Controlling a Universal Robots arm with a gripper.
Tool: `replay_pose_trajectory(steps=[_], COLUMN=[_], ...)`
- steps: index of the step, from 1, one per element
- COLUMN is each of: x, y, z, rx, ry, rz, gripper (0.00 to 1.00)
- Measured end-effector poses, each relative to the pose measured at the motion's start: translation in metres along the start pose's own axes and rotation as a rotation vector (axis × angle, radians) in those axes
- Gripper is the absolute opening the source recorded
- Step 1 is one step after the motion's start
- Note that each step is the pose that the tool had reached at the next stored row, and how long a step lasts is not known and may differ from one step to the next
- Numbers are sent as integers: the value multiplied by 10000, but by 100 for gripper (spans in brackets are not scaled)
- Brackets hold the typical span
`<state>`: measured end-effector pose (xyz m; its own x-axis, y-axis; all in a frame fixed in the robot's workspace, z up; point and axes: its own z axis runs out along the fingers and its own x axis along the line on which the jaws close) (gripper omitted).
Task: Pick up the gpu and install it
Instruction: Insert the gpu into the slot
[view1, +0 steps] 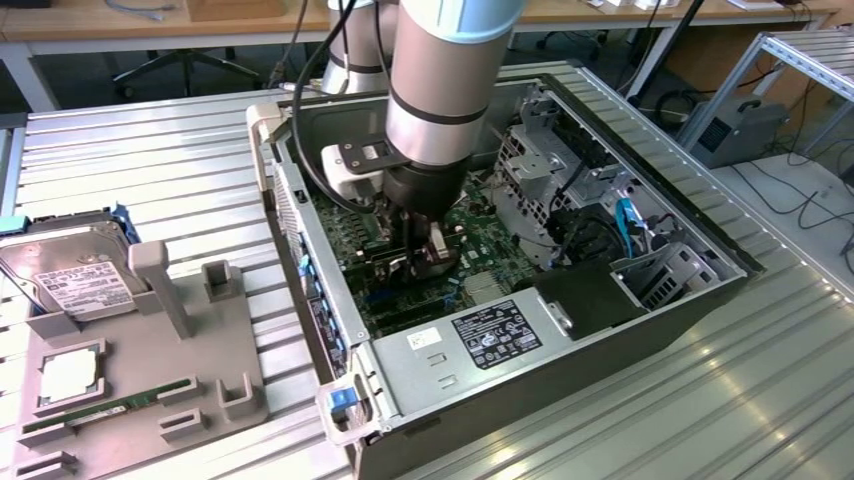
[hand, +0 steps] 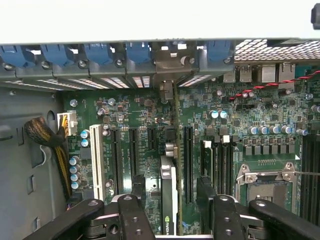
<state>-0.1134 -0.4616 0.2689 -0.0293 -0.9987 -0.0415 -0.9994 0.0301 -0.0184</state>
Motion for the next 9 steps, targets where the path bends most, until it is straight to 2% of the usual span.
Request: replay_pose_trajectory(steps=[6,8,9], x=[-2,-2,-2], y=[0,0,0], z=[0,0,0], rx=[0,0,0], ry=[1,1,2], rz=[0,0,0], gripper=[52,39,39])
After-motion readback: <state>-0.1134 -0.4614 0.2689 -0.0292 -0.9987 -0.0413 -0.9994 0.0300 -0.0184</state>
